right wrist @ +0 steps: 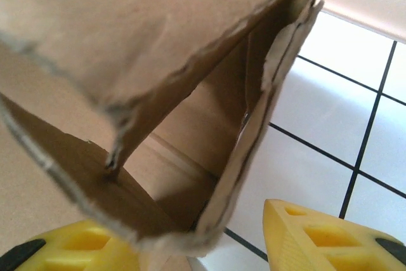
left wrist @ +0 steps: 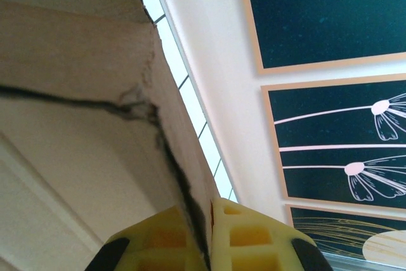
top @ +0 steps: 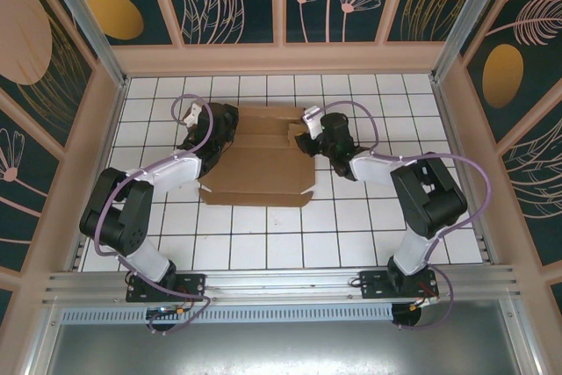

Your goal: Fold the paper box

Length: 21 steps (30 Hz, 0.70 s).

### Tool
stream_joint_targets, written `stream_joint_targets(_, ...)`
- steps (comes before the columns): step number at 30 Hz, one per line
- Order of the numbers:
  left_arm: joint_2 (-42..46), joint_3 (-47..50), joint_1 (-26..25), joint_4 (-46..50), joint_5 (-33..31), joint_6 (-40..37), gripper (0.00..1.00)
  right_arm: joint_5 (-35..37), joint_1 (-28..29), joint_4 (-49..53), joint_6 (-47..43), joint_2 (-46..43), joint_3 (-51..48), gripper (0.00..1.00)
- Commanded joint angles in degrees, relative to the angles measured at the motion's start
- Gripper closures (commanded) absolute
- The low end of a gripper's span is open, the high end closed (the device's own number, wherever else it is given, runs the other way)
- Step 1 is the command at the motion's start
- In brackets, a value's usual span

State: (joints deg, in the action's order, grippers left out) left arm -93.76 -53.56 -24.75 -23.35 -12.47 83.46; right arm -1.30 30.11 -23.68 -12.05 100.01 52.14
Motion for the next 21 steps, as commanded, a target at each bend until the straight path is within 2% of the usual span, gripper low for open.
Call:
stream_joint_targets(1, -0.2, 1.7, -0.5, 1.8, 0.8, -0.1, 1.00, 4.6, 0.9, -1.5, 0.0, 1.9, 3.2, 0.50)
stream_joint_targets(10, -0.4, -1.1, -0.5, 4.3, -0.8, -0.4, 1.00, 3.2, 2.0, -8.1, -1.8, -1.0, -2.9, 0.42)
stream_joint_targets(12, -0.9, -1.8, -0.5, 4.8, -0.6, -0.2, 1.00, 2.5, 2.0, -8.9, -2.4, -1.9, -3.7, 0.37)
stream_joint_targets(16, -1.0, -1.8, -0.5, 4.8, -1.0, -0.1, 1.00, 2.4, 1.7, -8.2, -3.2, -2.9, -3.8, 0.37)
stream_joint_targets(21, -0.5, -1.8, -0.4, 5.3, -0.9, -0.3, 1.00, -4.3, 1.5, -8.7, -5.0, -3.2, -3.6, 0.41)
